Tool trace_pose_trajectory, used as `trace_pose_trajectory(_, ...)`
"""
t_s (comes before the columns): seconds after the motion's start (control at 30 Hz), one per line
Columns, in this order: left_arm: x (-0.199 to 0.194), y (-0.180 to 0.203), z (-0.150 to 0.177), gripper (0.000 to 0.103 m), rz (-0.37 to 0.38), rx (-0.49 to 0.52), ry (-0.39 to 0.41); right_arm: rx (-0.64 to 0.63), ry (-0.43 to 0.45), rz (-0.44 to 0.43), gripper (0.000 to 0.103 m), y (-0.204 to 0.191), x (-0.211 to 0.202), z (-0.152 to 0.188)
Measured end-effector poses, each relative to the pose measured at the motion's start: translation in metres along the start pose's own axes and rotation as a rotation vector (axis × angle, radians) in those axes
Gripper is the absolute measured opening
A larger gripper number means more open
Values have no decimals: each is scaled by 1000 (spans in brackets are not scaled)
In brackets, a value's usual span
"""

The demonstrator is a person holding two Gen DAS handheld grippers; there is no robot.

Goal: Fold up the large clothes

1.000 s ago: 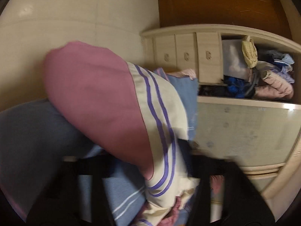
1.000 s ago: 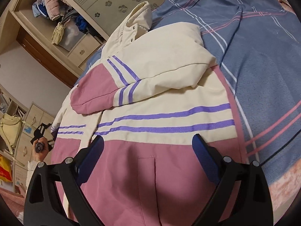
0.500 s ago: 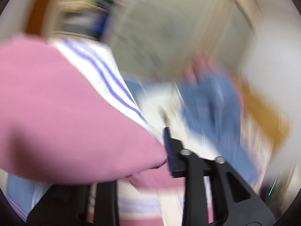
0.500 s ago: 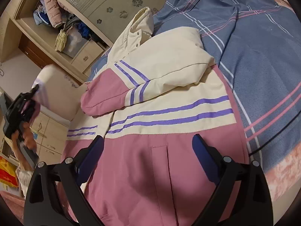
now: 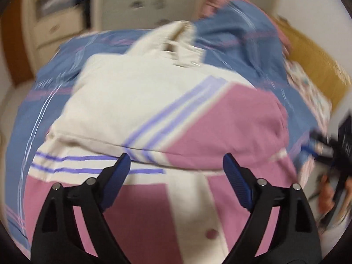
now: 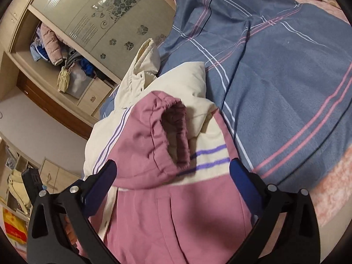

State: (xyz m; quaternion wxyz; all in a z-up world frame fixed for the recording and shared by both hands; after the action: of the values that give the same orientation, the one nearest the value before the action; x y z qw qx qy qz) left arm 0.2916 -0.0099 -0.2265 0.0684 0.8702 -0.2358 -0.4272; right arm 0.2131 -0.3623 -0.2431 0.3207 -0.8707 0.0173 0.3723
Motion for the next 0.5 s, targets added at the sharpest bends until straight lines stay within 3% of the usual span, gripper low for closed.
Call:
trace_pose_trajectory(0.1,12,-62,-7,89,18,-285,5,12,-27,35,102,-1,30,-10)
trace_pose_trajectory(0.2,30,-112,-9,89,-14,-468,9,30,-109,-36,102,-15,57,-10)
trace_pose_trajectory(0.23,33,-125,-8,89,-20,-502,15,29,-119,-51,94,-24,61,-10)
trace_pose_trajectory(0.27,40,-135,-10,89,-12,-536,21,7,-124,-42,76,-34,65,-10)
trace_pose_trajectory(0.3,46,-144,-14,89,2,-566,30,-38,-121,-8,66,-44,68,-13)
trace_pose_trajectory(0.33,46,-152,-13,89,13,-587,45,-82,-117,9,47,-55,71,-15)
trace_pose_trajectory(0.37,47,-158,-17,87,18,-607,65,-122,-110,18,37,-67,74,-19)
trace_pose_trajectory(0.43,46,-173,-21,81,11,-653,102,-164,-107,-14,25,-91,79,-28)
trace_pose_trajectory(0.5,47,-183,-27,70,-3,-694,132,-206,-91,-25,22,-115,85,-39)
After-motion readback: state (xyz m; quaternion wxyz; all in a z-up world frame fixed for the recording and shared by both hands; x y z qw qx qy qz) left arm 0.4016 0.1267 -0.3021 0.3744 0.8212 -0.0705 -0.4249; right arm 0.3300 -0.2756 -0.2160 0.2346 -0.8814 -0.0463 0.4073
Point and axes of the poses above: each gripper's, at about its wrist camera, not at the fingertips, and x roughly the way its jaws point, y to its right, z to its underside, the point moved 7 cm from there along x, roughly the way its jaws point, and after that the axes turned 7 degrees about z, right-handed, at the moved point
